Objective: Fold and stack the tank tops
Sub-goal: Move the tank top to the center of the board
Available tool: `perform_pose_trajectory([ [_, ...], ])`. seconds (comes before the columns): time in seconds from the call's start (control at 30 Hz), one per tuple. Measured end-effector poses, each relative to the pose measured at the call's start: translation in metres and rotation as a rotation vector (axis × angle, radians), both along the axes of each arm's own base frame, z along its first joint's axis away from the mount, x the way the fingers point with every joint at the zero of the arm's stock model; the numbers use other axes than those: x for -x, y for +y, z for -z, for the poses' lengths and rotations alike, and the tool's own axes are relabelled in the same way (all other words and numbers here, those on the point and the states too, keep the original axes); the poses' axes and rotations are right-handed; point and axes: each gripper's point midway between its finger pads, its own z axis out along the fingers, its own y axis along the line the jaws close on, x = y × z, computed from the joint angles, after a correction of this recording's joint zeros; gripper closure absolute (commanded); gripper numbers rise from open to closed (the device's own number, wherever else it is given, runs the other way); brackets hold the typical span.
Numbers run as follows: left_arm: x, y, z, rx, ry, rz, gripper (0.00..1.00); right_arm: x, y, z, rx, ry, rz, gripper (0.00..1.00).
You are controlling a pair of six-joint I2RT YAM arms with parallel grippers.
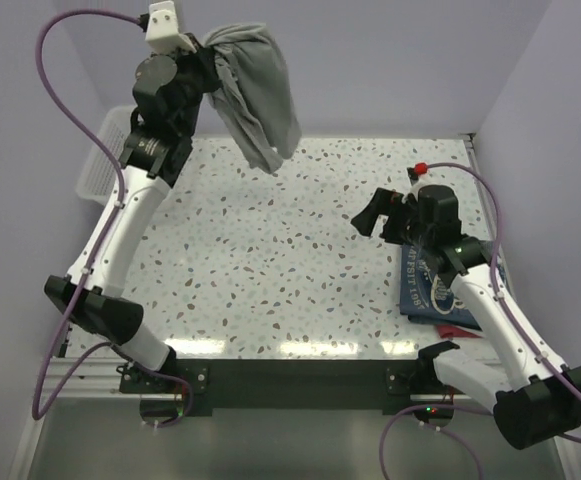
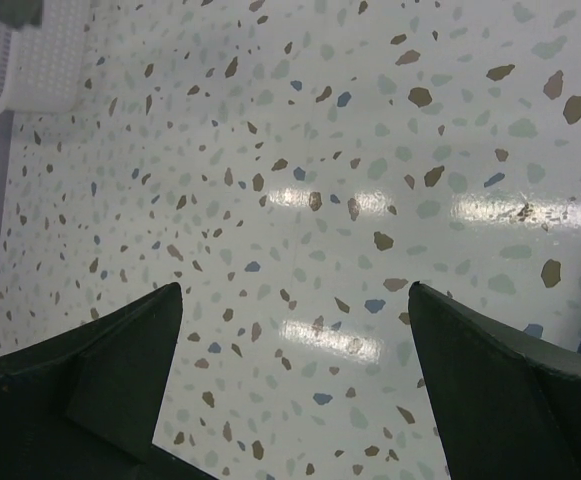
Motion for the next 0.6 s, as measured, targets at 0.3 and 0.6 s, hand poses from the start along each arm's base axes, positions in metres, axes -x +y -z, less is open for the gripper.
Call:
perform_pose_trajectory([
  [0.3, -0.016, -0.009, 0.18, 0.06, 0.389, 0.08, 0.25, -0.006, -0.005, 0.01, 0.027, 0.022, 0.033, 0.02],
  [0.6, 0.031, -0.013, 0.333, 0.114, 0.779, 0.114, 0.6, -0.002, 0.025, 0.067, 0.142, 0.129, -0.027, 0.16],
])
